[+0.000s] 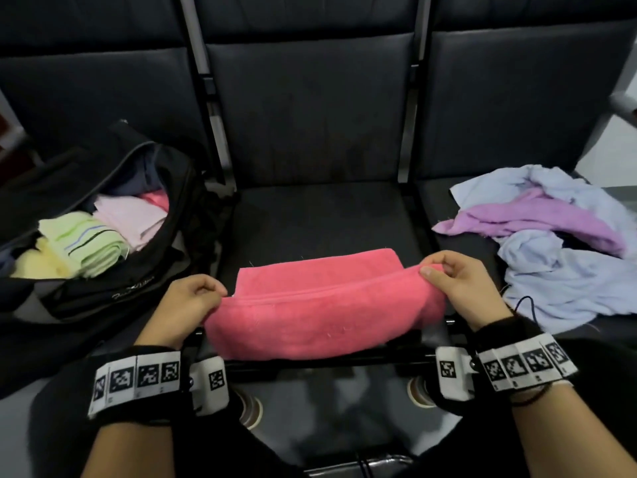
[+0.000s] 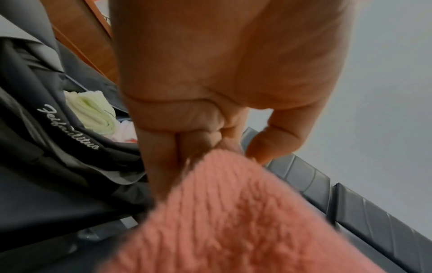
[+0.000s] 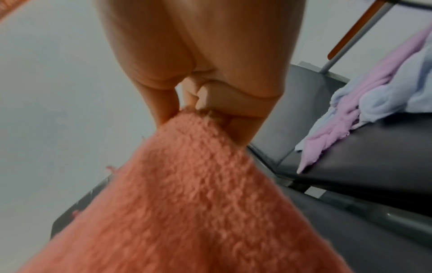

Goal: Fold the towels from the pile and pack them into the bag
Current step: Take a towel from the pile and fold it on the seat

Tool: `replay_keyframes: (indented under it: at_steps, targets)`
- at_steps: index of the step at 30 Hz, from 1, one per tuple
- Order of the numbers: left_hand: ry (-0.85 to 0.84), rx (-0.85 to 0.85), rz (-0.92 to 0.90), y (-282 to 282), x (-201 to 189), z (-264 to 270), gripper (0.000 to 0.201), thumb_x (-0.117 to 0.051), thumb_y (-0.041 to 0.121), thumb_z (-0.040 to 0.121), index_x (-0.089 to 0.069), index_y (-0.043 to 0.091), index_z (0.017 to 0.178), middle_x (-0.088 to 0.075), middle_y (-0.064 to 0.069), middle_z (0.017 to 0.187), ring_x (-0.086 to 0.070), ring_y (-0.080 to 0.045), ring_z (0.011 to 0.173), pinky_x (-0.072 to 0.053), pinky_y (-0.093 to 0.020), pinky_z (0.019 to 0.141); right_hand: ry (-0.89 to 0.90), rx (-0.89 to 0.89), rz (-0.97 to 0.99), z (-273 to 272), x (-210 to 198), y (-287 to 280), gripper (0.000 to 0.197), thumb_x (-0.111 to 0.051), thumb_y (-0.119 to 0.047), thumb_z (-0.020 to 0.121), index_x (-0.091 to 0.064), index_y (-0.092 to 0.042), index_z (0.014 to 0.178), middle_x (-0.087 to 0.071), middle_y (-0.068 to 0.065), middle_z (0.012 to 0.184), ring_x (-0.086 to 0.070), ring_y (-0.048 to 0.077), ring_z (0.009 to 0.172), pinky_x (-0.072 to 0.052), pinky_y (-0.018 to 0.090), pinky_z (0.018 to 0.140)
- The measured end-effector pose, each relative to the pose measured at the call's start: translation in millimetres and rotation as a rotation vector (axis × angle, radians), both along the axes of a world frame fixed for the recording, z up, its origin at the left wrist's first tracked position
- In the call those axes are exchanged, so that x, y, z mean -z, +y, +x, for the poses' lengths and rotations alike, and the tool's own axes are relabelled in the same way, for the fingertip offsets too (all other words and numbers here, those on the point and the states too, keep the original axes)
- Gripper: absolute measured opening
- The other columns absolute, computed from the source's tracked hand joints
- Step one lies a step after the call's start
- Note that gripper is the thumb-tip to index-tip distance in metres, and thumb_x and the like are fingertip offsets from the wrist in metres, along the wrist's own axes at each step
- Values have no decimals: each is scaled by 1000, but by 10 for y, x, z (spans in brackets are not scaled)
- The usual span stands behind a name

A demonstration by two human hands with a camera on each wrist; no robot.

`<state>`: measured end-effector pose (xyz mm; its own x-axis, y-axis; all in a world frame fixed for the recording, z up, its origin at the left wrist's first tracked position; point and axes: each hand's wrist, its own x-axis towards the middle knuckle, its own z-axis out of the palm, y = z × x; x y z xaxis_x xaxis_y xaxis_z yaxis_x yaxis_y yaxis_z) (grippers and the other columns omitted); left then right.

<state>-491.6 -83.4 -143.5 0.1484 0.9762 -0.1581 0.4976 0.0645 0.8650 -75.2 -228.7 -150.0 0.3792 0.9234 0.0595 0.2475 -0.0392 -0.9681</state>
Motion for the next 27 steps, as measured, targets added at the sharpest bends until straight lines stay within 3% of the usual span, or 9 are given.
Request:
replay_keyframes:
  at_steps: [2,5,8,12,14,17,20,23,27]
  targets:
    - [-2,-15,-2,61,38,42,27,-57,-10,80,-71,12,75,-54,6,51,-45,-18,52,-36,-22,52,-3,45,9,1,47,82,19,-67,4,87,-70,-15,84,-74,-4,79,-64,3,74,-49,12,72]
    - [6,-62,62,163,87,159,30,-55,-8,82,-70,18,80,-58,6,58,-48,-20,57,-39,-26,59,-15,123,2,-14,117,239,21,-68,1,86,-67,-21,87,-72,-5,82,-65,3,75,-49,12,72]
    - [56,-93,151,273,137,251,29,-58,-3,85,-67,24,84,-67,-5,80,-59,-20,71,-46,-28,70,-41,171,-4,-10,158,401,24,-67,0,87,-65,-24,87,-70,-1,85,-63,3,76,-48,13,73]
    - [88,-114,193,470,204,347,29,-59,2,87,-65,30,84,-67,1,84,-61,-15,75,-50,-31,78,-142,218,-4,46,168,640,23,-68,-3,87,-64,-25,87,-67,-5,82,-62,4,75,-50,15,74]
    - [106,-148,218,565,248,442,25,-59,3,88,-66,27,89,-68,1,87,-63,-17,78,-52,-33,83,-220,263,-58,89,220,774,17,-68,-7,86,-65,-22,93,-66,-7,80,-62,10,77,-48,21,75]
    - [136,-221,171,574,381,542,28,-59,2,89,-67,9,115,-70,-14,109,-66,-31,100,-50,-38,98,-331,290,-250,119,366,823,27,-69,-18,87,-63,-16,114,-67,1,88,-62,18,85,-40,22,79]
    - [192,-223,76,417,600,491,30,-63,3,85,-70,9,114,-71,-13,111,-66,-29,103,-48,-34,96,-403,189,-460,91,628,685,42,-70,-24,88,-59,-9,126,-69,12,98,-64,29,98,-42,30,85]
    - [286,-180,38,226,794,382,26,-63,2,82,-74,12,103,-73,-9,99,-66,-25,89,-46,-28,83,-418,207,-532,53,861,522,34,-70,-25,89,-66,-6,118,-71,13,99,-65,32,100,-44,32,83]
    - [365,-94,12,171,849,354,27,-59,1,82,-77,16,97,-68,-14,99,-64,-28,86,-49,-32,84,-394,250,-549,18,930,482,31,-72,-29,87,-69,-9,110,-72,11,96,-65,33,98,-43,31,79]
